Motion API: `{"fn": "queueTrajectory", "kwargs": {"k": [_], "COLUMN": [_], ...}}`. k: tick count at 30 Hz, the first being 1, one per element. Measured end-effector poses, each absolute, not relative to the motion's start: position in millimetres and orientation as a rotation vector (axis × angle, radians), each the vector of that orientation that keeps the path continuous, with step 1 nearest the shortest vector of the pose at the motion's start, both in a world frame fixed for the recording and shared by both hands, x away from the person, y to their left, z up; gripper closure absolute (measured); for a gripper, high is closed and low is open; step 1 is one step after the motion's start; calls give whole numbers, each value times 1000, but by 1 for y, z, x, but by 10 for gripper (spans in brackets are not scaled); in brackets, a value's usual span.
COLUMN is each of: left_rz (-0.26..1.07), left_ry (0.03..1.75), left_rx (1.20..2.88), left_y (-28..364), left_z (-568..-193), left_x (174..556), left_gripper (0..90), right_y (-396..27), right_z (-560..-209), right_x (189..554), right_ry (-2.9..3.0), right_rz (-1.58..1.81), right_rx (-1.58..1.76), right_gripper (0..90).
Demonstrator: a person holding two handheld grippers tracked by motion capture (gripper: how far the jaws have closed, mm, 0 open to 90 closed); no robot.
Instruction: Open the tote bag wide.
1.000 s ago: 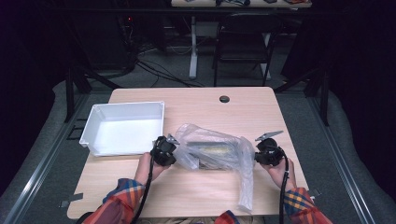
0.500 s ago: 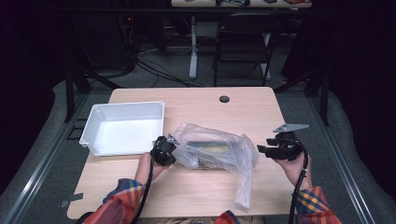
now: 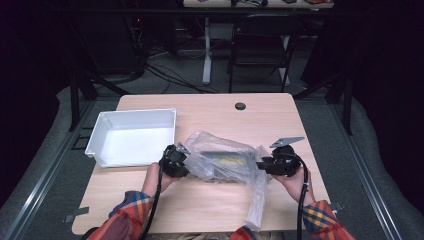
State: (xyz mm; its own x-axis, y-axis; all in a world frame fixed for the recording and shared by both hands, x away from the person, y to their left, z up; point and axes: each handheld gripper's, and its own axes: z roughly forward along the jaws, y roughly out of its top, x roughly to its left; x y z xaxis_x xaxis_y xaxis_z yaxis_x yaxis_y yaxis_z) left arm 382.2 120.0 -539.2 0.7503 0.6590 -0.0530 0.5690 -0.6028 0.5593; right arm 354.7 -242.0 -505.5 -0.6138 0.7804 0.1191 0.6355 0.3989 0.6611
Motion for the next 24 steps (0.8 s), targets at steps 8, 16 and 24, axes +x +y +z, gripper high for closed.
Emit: {"fn": "queueTrajectory", "kwargs": {"k": [8, 16, 24], "left_rz": [212, 226, 377], "left_ry": [927, 930, 917], "left_rx": [2328, 2281, 2153], "left_y": [129, 150, 165], "left_z": [-524, -511, -494], "left_x": [372, 355, 333], "left_gripper": [331, 256, 254], "right_y": [-243, -239, -240], "right_z": [-511, -513, -514], "right_x": [356, 357, 360], "right_ry": [2415, 2399, 2366], "right_rz": [990, 956, 933], "right_rx": [1259, 1244, 1250], "right_gripper": [891, 900, 900]}}
